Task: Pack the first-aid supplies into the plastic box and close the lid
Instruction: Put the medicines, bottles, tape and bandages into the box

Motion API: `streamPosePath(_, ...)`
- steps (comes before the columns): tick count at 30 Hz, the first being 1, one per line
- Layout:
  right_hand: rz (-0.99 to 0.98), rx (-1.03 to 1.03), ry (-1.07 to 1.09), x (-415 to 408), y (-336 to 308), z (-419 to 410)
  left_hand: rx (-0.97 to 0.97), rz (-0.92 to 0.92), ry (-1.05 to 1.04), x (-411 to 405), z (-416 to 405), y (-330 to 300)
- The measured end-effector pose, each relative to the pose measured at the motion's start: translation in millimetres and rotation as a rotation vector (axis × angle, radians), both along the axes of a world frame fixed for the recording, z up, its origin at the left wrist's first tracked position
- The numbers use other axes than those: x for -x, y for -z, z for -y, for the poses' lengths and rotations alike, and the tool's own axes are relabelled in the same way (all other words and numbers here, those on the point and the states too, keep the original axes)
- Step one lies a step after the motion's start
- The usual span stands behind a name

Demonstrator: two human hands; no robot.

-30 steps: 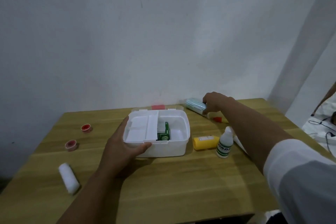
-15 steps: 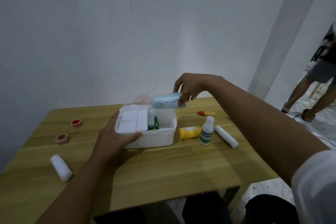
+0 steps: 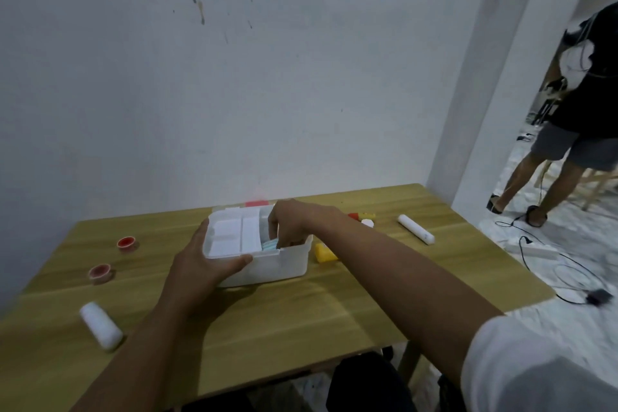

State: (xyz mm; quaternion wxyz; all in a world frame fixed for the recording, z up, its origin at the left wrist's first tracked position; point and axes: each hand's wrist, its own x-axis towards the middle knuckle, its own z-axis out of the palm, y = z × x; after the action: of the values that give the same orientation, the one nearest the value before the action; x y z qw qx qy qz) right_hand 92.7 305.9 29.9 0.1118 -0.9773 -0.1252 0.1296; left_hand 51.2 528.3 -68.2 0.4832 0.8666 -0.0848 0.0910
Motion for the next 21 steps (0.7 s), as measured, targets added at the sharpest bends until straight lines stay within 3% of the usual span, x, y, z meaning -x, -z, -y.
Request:
streamPosePath(8, 0.068, -0.029, 0.037, -3, 21, -14, 0.001, 0.028, -0.011, 1, 0, 0)
streamPosePath(12, -0.011, -0.218, 0.115, 2, -8, 4, 0.002, 0.028, -0.011, 2, 2, -1)
streamPosePath(14, 0.075, -0.244, 0.146, 5, -26, 20, 0.018, 0.029, -0.002, 3, 2, -2)
streamPosePath(18, 0.384, 0.065, 0.257, 10, -46, 59, 0.047, 0.019, -0.003, 5, 1, -6)
streamPosePath(21, 0.252, 0.283, 0.362, 31, -55, 80, 0.044, 0.034, -0.005, 7, 2, -7)
